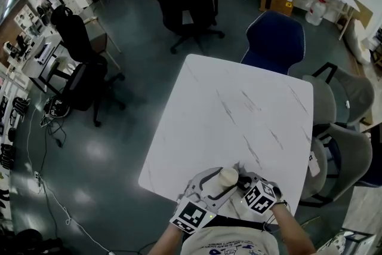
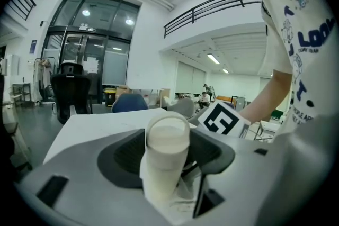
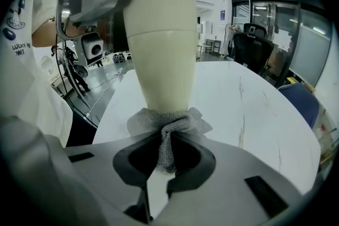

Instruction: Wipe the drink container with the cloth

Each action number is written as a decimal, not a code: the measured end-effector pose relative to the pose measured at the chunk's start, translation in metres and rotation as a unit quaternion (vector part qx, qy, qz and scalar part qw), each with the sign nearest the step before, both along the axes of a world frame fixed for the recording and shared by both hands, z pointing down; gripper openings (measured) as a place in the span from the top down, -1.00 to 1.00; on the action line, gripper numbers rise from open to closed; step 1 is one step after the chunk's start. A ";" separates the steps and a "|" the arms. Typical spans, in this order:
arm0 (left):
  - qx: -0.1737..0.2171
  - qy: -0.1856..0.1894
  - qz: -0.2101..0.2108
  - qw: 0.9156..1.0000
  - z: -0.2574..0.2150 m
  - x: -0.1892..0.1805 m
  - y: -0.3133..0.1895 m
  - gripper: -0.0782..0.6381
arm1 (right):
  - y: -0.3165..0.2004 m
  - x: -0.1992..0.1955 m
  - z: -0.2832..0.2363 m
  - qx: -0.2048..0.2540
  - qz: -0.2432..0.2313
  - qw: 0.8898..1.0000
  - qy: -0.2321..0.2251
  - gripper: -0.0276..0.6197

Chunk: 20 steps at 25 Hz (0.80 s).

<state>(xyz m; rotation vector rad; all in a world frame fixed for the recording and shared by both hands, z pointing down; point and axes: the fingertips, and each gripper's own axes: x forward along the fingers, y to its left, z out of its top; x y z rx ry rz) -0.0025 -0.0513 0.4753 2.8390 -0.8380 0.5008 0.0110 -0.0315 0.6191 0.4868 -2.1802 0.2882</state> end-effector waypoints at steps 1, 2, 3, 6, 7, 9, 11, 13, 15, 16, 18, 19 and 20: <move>-0.001 -0.001 -0.005 1.000 0.000 0.000 0.000 0.04 | 0.000 0.000 -0.001 0.001 -0.001 1.000 0.000 0.78; -0.002 0.000 -0.010 1.000 0.001 0.000 0.001 0.04 | 0.001 -0.001 -0.002 0.002 -0.002 1.000 0.000 0.78; -0.002 0.001 -0.012 1.000 0.001 0.000 0.001 0.05 | 0.001 -0.001 -0.004 0.003 -0.003 1.000 -0.001 0.78; 0.000 0.002 -0.007 1.000 0.001 -0.001 0.001 0.05 | 0.003 -0.002 -0.009 0.007 -0.007 1.000 -0.002 0.78; 0.001 0.002 -0.002 1.000 0.001 -0.001 0.001 0.05 | 0.004 -0.002 -0.011 0.008 -0.008 1.000 -0.003 0.78; 0.002 0.003 0.009 1.000 0.000 -0.002 0.002 0.05 | 0.005 -0.003 -0.016 0.010 -0.010 1.000 -0.005 0.78; 0.003 0.005 0.020 1.000 -0.001 -0.003 0.003 0.06 | 0.005 -0.004 -0.022 0.012 -0.012 1.000 -0.007 0.78; 0.004 0.007 0.034 0.999 -0.001 -0.003 0.003 0.06 | 0.006 -0.004 -0.026 0.015 -0.015 1.000 -0.008 0.78; 0.004 0.006 0.047 0.999 0.000 -0.003 0.004 0.06 | 0.007 -0.004 -0.030 0.018 -0.018 1.000 -0.010 0.78; 0.004 0.005 0.053 0.999 0.000 -0.003 0.004 0.06 | 0.007 -0.004 -0.032 0.019 -0.019 1.000 -0.011 0.78; 0.003 0.003 0.067 0.998 0.001 -0.002 0.005 0.06 | 0.008 -0.004 -0.037 0.022 -0.021 0.999 -0.014 0.78; 0.002 0.002 0.074 0.997 0.001 -0.002 0.006 0.06 | 0.008 -0.004 -0.040 0.023 -0.022 0.999 -0.015 0.78; 0.001 0.000 0.081 0.997 0.000 -0.002 0.006 0.06 | 0.008 -0.004 -0.043 0.025 -0.023 0.999 -0.017 0.78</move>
